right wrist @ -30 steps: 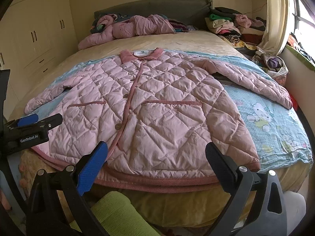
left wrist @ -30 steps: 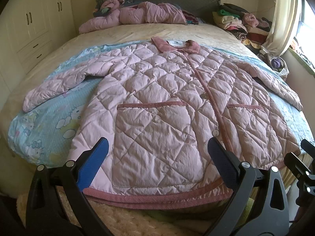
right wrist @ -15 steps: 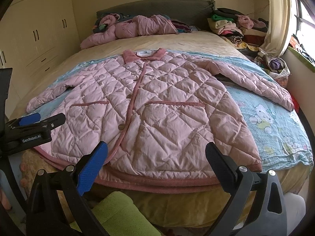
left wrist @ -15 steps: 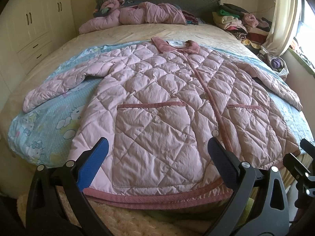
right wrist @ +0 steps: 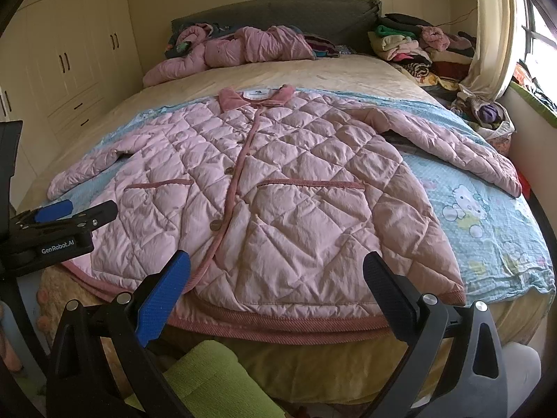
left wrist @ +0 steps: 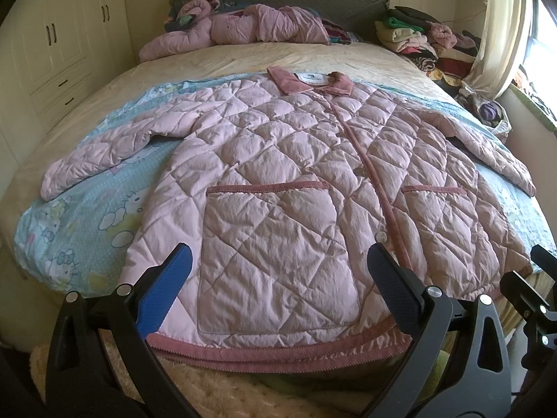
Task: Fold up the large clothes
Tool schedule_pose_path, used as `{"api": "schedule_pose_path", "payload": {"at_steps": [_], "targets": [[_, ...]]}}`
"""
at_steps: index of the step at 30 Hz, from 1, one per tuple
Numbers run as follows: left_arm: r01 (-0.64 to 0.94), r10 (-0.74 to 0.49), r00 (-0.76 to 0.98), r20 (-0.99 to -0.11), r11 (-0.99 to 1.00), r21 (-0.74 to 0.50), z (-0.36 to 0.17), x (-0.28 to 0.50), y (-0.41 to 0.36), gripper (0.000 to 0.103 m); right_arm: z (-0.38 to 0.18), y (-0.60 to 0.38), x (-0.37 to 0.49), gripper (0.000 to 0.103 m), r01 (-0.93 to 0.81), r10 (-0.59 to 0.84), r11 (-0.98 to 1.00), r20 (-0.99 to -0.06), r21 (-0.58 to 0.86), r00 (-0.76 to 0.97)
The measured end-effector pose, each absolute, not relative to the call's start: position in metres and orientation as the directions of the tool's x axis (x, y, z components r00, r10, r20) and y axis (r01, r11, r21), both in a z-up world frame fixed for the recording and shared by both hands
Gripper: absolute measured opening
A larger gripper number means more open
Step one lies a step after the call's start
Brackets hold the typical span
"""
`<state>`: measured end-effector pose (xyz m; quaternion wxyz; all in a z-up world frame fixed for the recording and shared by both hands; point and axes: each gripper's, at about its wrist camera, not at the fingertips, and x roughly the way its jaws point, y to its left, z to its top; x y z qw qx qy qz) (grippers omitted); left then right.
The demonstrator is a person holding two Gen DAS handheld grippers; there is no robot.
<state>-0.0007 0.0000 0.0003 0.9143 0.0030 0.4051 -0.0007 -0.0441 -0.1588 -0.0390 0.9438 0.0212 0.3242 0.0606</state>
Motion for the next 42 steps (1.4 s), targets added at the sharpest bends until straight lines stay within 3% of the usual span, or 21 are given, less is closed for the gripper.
{"api": "schedule_pose_path", "payload": {"at_steps": [26,42], "targets": [[-0.082,0.043,0.663,-0.747,0.996,-0.016,0.017,0.065,0.037,0.094,-0.022,-0.158,0.020,0.099,-0.126,0.199,0.979,-0.631,0.159,0.750],[-0.108,0.065,0.666,-0.743,0.994,-0.010,0.046,0.144,0.042,0.094,0.033,-0.171,0.098,0.099,-0.080,0.193,0.972,-0.553,0.223,0.810]]}}
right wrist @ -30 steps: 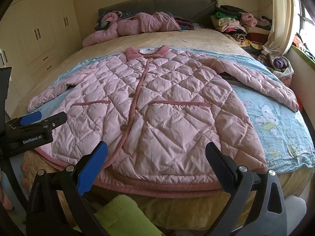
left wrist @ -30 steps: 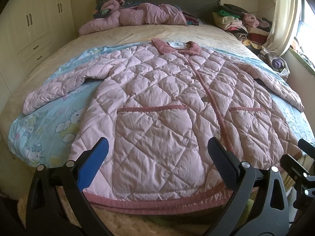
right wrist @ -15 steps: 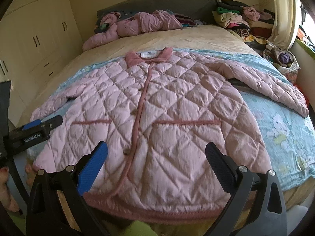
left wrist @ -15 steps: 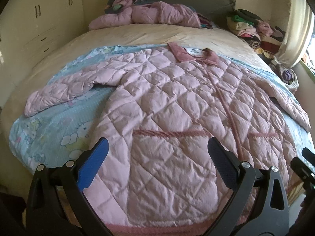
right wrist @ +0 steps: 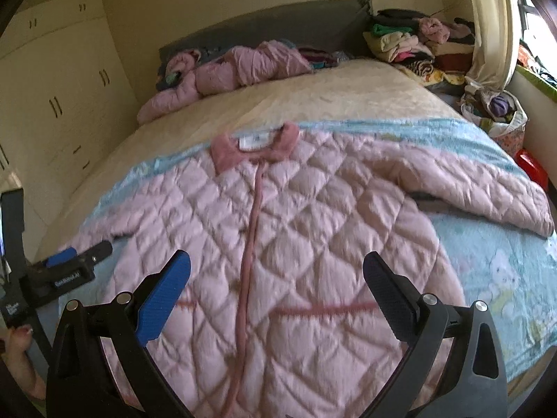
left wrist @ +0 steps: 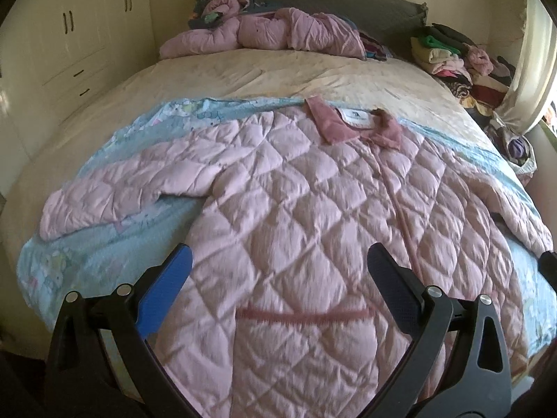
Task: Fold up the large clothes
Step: 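Move the right tool to the jacket sleeve and close on its cuff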
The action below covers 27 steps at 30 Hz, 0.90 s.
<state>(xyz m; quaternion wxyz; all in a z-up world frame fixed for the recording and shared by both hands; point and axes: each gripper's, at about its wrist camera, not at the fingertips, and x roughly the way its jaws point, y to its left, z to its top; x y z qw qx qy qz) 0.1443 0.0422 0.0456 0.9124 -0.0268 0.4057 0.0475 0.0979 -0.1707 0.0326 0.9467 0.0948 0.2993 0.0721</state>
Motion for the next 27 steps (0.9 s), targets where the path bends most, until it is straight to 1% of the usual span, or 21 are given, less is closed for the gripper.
{"api": "schedule_pose_path", "payload": {"at_steps": [13,17,21,27], "targets": [[-0.105,0.068,0.688,-0.723,0.994,-0.006,0.070,0.220,0.026,0.094,0.059,-0.187,0.164,0.099,-0.054,0.205,0.954,-0.511,0.295,0.835],[-0.097,0.058,0.681,-0.730,0.995,-0.011,0.067,0.244,0.017,0.094,0.064,-0.198,0.185,0.099,-0.029,0.188,0.951,-0.500,0.307,0.845],[-0.086,0.023,0.665,-0.747,0.995,-0.046,0.058,0.270,0.006,0.094,0.066,-0.217,0.208,0.099,0.011,0.172,0.939,-0.498,0.343,0.850],[-0.065,-0.023,0.648,-0.761,0.994,-0.086,0.041,0.301,-0.011,0.094,0.063,-0.256,0.236,0.099,0.114,0.098,0.921,-0.505,0.373,0.857]]}}
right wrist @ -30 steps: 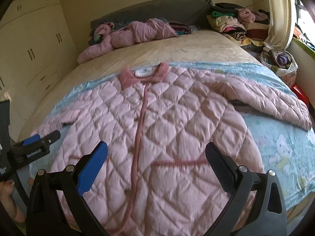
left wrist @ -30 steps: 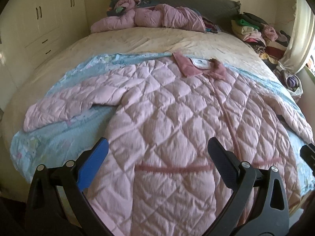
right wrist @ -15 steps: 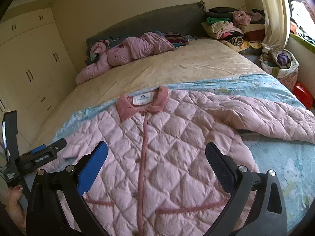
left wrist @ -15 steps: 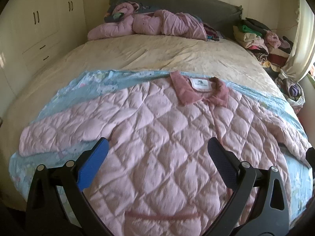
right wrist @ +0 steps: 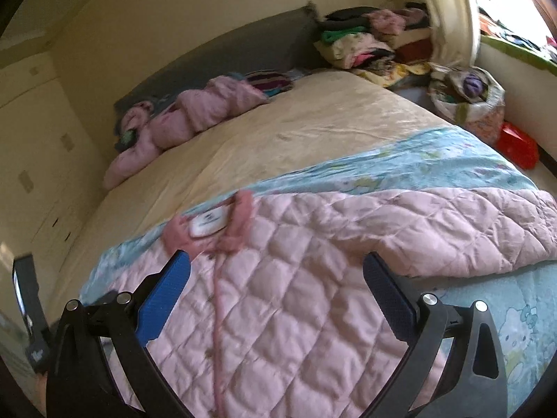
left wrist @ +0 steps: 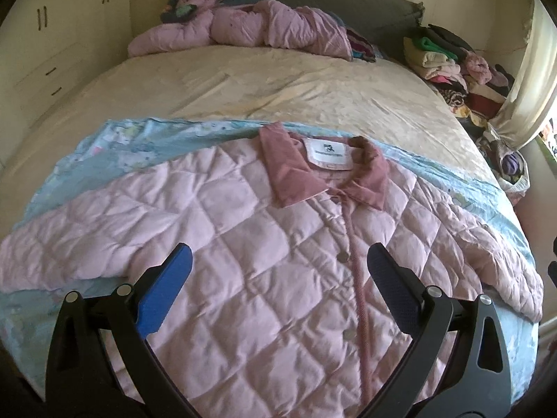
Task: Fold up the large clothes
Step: 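Move the right tool to the jacket sleeve and close on its cuff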
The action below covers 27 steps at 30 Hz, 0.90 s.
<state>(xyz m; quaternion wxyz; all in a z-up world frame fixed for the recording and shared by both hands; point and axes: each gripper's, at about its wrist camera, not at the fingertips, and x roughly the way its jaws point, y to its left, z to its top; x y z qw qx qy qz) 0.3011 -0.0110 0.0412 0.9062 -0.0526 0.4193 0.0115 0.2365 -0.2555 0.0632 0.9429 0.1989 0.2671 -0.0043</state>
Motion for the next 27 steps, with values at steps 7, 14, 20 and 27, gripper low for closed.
{"api": "schedule_pose_path", "payload": {"at_steps": [7,14,20,27], "targets": [[-0.067,-0.041,0.616,-0.787,0.992,-0.104,0.015,0.327,-0.019,0.094,0.046,-0.318,0.259,0.099,0.282,-0.017,0.864,-0.535,0.418,0.845],[-0.052,-0.055,0.592,-0.804,0.993,-0.106,-0.016,0.338,-0.030,0.094,0.006,-0.383,0.269,0.099,0.460,-0.130,0.771,-0.598,0.441,0.791],[-0.013,-0.059,0.550,-0.833,0.997,-0.079,-0.044,0.343,-0.048,0.094,-0.035,-0.435,0.262,0.099,0.604,-0.209,0.653,-0.658,0.457,0.724],[0.043,-0.069,0.520,-0.851,0.998,-0.054,-0.065,0.344,-0.064,0.094,-0.062,-0.495,0.238,0.099,0.723,-0.302,0.505,-0.688,0.472,0.660]]}}
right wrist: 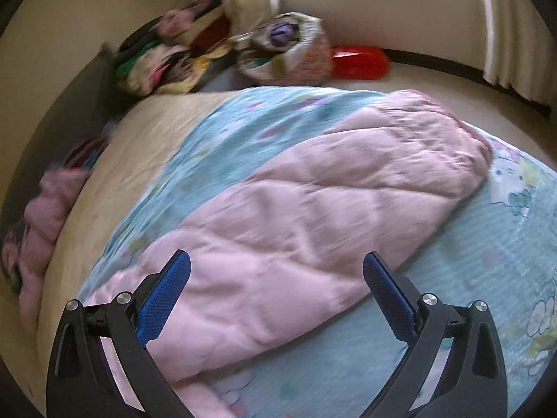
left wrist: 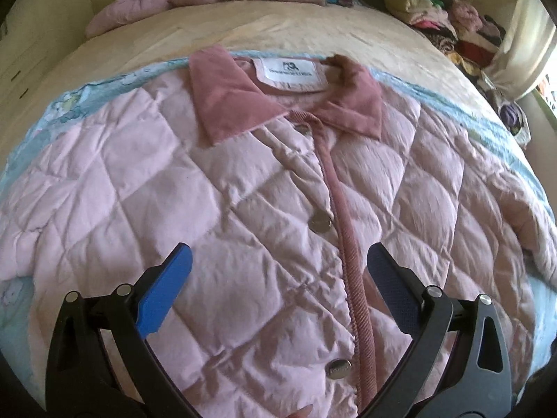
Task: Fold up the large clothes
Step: 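Move the right tool to the jacket sleeve and close on its cuff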
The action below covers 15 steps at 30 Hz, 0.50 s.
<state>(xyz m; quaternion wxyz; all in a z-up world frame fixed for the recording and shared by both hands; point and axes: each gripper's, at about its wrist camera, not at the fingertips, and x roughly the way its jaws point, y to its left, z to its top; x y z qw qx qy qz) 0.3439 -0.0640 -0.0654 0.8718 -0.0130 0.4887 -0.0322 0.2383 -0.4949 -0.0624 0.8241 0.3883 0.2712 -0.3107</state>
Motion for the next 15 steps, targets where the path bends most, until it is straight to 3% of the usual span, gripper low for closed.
{"api": "schedule_pose_path", "payload": {"at_steps": [7,15], "targets": [[0.047,-0.066,0.516,-0.854,0.998,-0.049,-0.078,0.345,-0.069,0.094,-0.089,-0.539,0.217,0.099,0.804,-0.354,0.364,-0.729,0.470,0.586],[0.064,-0.091,0.532,-0.842,0.996,-0.067,-0.074,0.343,-0.072,0.094,-0.124,-0.580,0.214,0.099,0.804,-0.293,0.253,-0.749,0.539,0.594]]}}
